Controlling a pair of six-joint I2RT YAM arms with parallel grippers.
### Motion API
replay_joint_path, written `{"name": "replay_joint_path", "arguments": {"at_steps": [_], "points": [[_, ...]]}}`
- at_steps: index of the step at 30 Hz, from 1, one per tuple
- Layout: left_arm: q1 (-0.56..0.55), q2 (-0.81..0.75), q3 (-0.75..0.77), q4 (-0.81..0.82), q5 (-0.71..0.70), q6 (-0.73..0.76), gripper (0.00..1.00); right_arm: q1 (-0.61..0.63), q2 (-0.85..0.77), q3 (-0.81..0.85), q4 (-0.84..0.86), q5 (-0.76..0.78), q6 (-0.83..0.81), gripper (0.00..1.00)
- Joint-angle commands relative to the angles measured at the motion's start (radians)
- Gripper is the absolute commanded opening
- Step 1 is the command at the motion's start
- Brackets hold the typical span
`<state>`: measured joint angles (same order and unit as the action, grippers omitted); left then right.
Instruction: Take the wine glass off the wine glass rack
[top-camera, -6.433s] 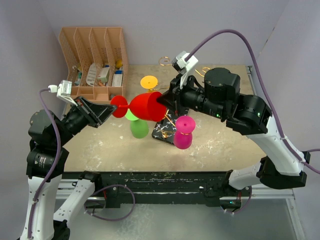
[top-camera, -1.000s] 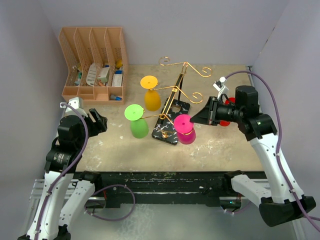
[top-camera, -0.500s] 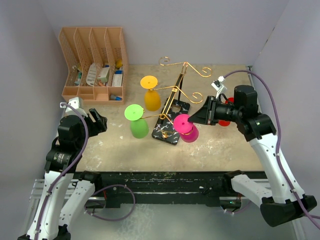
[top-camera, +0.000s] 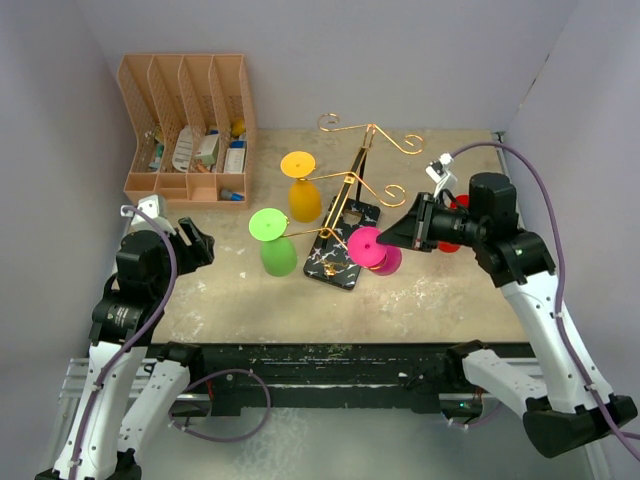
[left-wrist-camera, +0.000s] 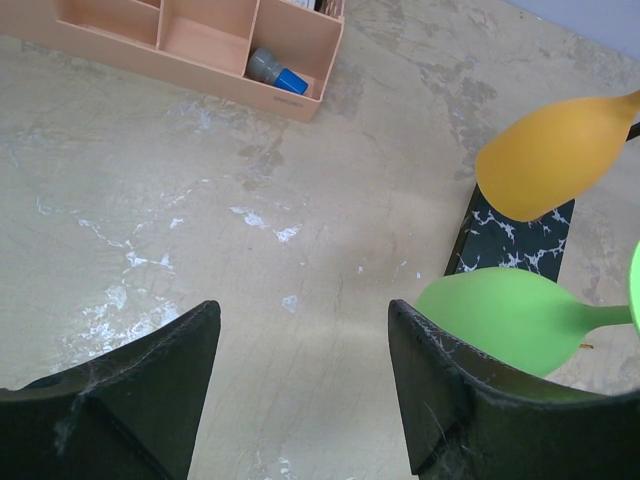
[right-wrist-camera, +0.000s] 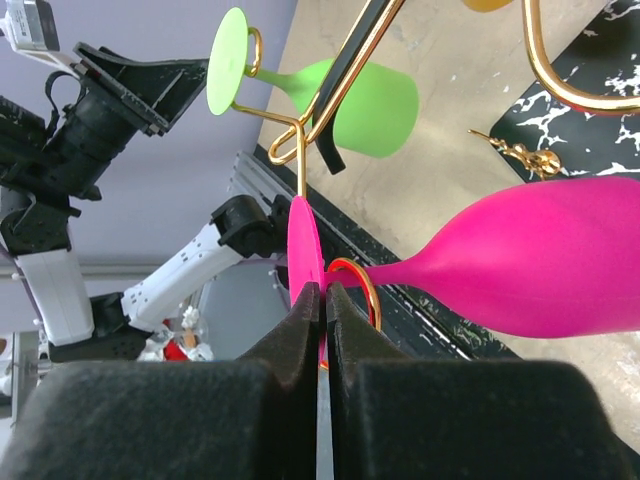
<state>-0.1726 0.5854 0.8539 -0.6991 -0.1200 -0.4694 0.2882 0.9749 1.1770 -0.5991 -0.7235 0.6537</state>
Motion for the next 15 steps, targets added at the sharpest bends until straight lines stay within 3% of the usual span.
{"name": "replay_joint_path", "arguments": {"at_steps": [1,15], "points": [[-0.004,0.004,0.001,0.024,-0.012,0.0,0.71,0.003,-0.063,0.019,0.036,0.055,0.082,0.0],[-0.004,0.001,0.002,0.023,-0.012,-0.001,0.71,0.003,-0.145,-0.058,0.057,0.07,0.2,0.0]]}}
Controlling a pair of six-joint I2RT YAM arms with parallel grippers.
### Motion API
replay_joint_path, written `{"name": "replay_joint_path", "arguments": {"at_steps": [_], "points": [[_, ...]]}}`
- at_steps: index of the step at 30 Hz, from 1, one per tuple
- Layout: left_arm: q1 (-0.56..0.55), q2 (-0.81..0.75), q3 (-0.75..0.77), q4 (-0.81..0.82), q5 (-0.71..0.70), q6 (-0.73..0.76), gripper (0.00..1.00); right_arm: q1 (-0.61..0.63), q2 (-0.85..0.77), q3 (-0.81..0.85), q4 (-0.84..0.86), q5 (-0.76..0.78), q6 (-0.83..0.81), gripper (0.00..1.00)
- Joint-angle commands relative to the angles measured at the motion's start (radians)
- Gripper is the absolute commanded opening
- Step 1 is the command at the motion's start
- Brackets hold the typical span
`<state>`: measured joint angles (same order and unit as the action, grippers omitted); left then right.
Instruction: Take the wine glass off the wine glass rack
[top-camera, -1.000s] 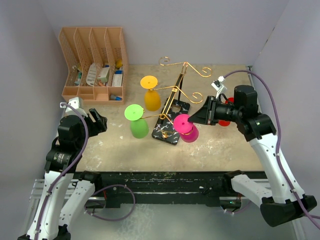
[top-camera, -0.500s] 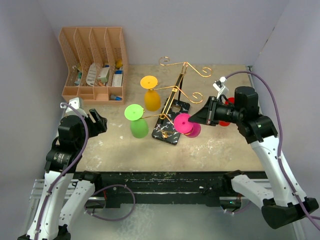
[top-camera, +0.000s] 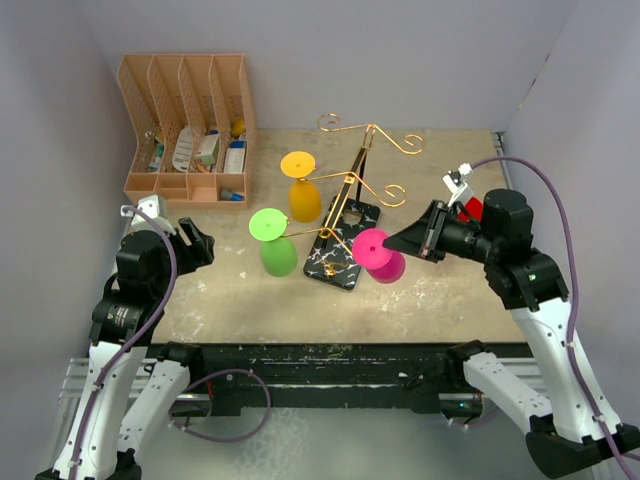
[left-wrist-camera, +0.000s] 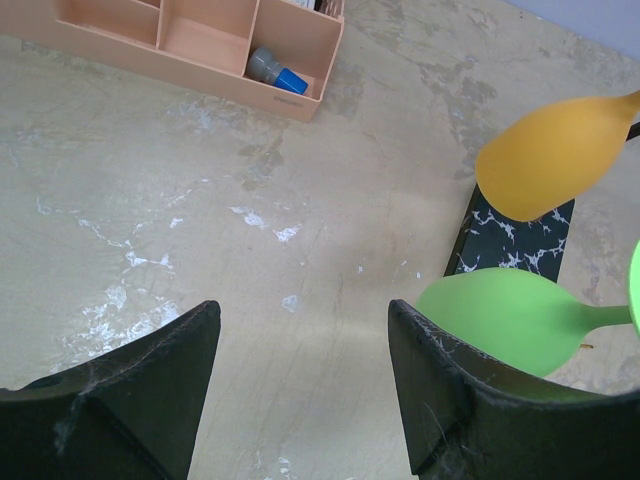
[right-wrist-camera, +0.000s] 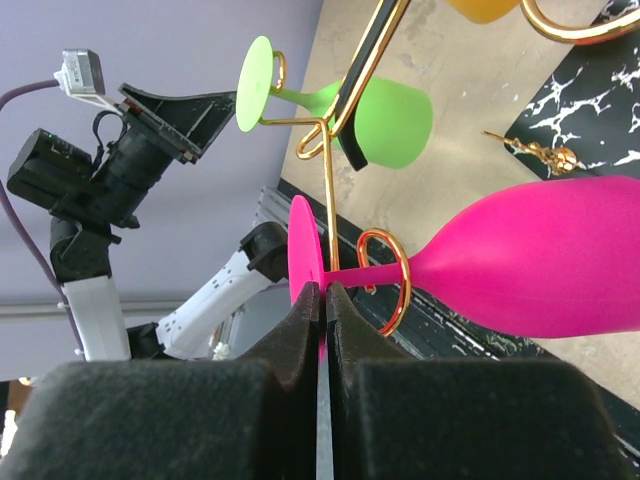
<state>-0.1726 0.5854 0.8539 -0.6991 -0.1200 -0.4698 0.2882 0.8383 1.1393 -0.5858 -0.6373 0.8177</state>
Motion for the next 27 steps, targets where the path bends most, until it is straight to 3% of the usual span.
{"name": "replay_joint_path", "arguments": {"at_steps": [1,27], "points": [[-0.004,0.001,0.002,0.024,-0.012,-0.001,0.71,0.003,-0.011,-0.025,0.046,-0.025,0.04,0.0],[-0.004,-0.002,0.002,0.023,-0.014,-0.001,0.71,0.003,-0.039,-0.015,-0.009,-0.066,0.008,0.0]]}}
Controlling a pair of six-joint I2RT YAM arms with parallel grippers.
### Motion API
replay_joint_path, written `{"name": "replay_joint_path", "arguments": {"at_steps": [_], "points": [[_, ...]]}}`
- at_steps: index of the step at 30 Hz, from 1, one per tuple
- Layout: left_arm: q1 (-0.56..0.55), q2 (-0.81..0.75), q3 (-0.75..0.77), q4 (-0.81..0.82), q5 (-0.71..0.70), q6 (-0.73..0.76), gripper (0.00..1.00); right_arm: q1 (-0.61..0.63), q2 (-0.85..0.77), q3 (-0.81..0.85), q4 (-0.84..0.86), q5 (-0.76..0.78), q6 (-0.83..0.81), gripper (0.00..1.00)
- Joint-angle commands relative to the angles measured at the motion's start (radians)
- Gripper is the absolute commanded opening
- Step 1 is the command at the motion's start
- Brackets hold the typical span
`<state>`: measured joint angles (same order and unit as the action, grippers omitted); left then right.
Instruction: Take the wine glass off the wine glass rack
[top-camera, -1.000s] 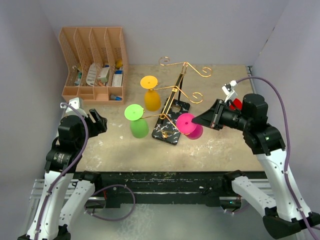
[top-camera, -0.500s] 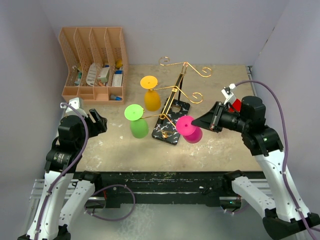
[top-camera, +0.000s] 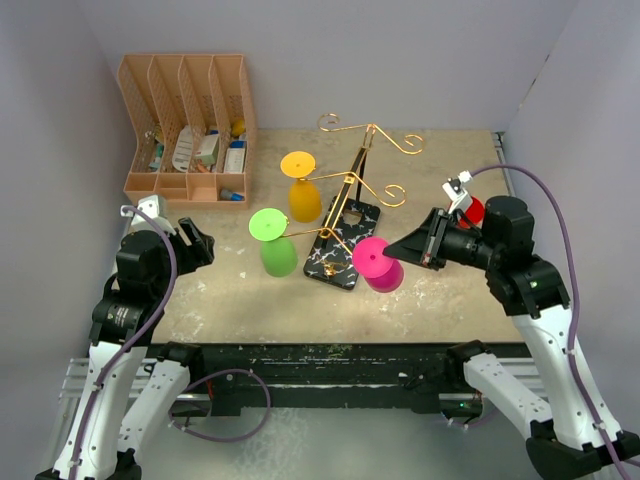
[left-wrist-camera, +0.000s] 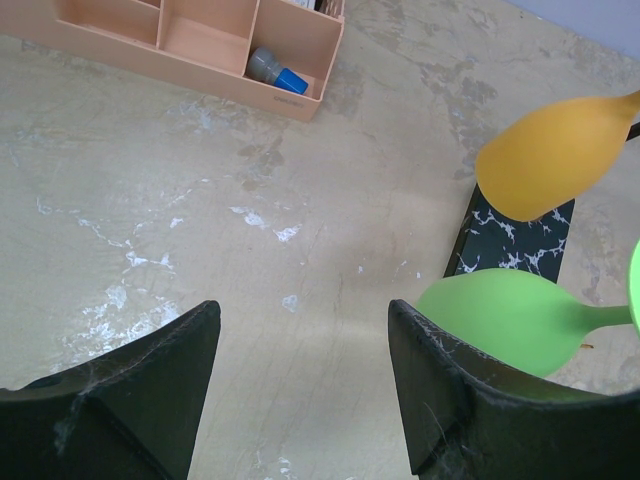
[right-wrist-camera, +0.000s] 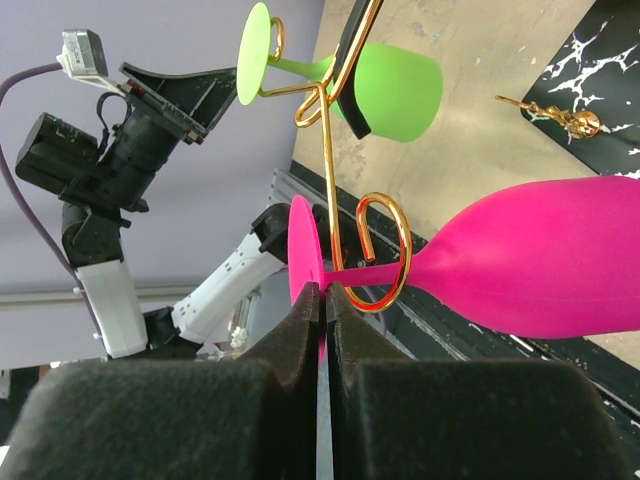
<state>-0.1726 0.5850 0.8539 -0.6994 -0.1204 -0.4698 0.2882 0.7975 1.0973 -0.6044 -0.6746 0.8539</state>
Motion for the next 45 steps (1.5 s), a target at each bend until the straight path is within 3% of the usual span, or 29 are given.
{"name": "replay_joint_path", "arguments": {"at_steps": [1,19,29,33,45], "points": [[-0.004,-0.001,0.002,0.022,-0.014,-0.001,0.71,0.003,0.005,0.028,0.019,-0.028,-0.026,0.0],[-0.004,-0.001,0.002,0.025,-0.006,0.0,0.74,0.003,0.121,0.069,0.154,-0.033,-0.019,0.0],[-0.003,-0.01,0.003,0.032,0.008,0.002,1.0,0.003,0.228,0.183,0.206,0.069,-0.074,0.0],[-0.004,-0.019,0.005,0.036,0.012,0.005,0.99,0.003,0.268,0.217,0.2,0.089,-0.087,0.0],[-0.004,-0.027,0.022,0.042,0.0,-0.02,0.99,0.003,0.149,0.331,-0.057,0.492,-0.182,0.0]]}}
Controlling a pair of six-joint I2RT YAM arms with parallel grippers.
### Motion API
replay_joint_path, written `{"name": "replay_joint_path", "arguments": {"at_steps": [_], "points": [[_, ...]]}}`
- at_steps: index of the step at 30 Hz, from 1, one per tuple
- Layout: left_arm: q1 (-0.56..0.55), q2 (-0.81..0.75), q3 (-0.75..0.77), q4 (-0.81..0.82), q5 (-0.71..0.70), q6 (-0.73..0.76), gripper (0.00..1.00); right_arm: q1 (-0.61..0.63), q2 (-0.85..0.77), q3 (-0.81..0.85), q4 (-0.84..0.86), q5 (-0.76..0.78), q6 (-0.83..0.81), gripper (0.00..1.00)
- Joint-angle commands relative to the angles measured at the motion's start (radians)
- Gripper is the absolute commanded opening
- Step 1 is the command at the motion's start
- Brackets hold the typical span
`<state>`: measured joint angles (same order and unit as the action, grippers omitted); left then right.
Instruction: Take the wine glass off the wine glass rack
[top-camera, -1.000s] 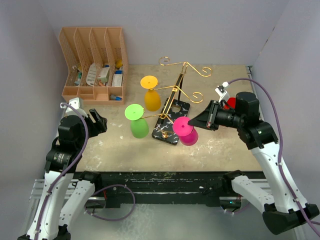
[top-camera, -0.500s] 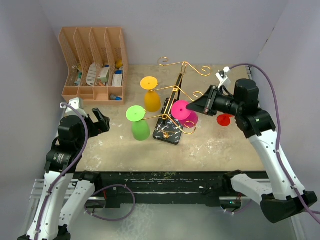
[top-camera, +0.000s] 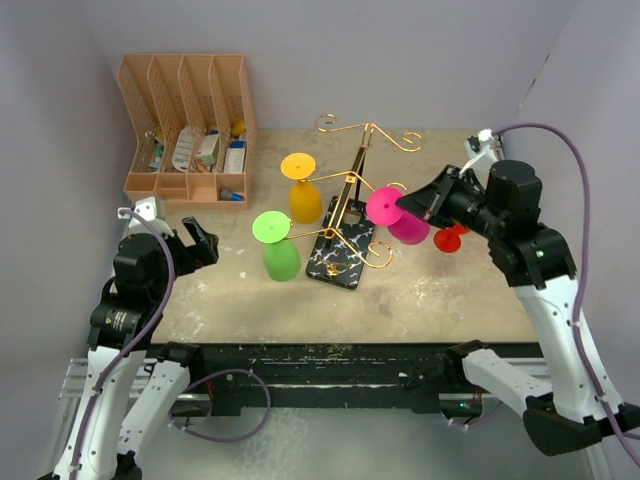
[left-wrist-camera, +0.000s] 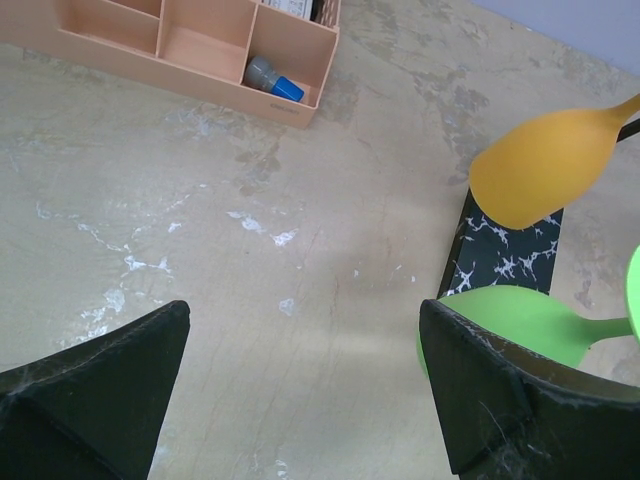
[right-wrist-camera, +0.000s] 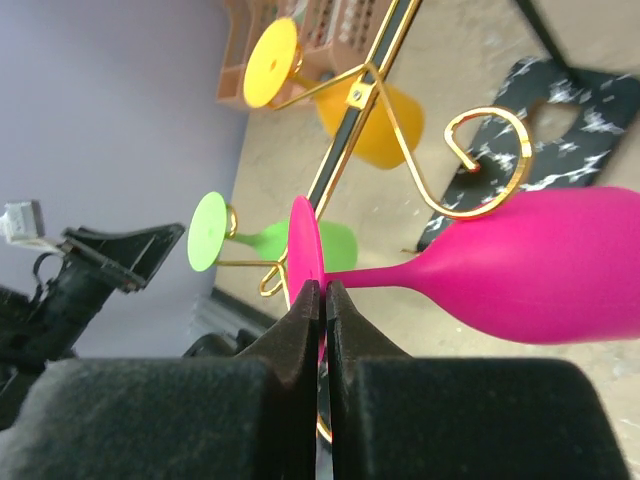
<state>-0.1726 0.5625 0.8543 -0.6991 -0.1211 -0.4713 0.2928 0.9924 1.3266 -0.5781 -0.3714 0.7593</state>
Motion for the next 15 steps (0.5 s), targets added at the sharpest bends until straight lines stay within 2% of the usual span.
{"name": "replay_joint_path", "arguments": {"at_steps": [1,4,8,15], "points": [[-0.004,-0.004,0.022,0.047,0.014,-0.027,0.99,-0.001,-0.046,0.126,-0.113,0.226,-0.109,0.0],[-0.004,0.011,0.043,0.06,0.073,-0.063,1.0,-0.001,-0.041,0.187,-0.187,0.328,-0.196,0.0],[-0.004,0.042,0.127,0.073,0.169,-0.101,0.98,-0.001,-0.046,0.24,-0.18,0.399,-0.317,0.0],[-0.004,0.095,0.261,0.086,0.383,-0.165,0.99,0.001,-0.015,0.264,-0.014,0.222,-0.502,0.0]]}}
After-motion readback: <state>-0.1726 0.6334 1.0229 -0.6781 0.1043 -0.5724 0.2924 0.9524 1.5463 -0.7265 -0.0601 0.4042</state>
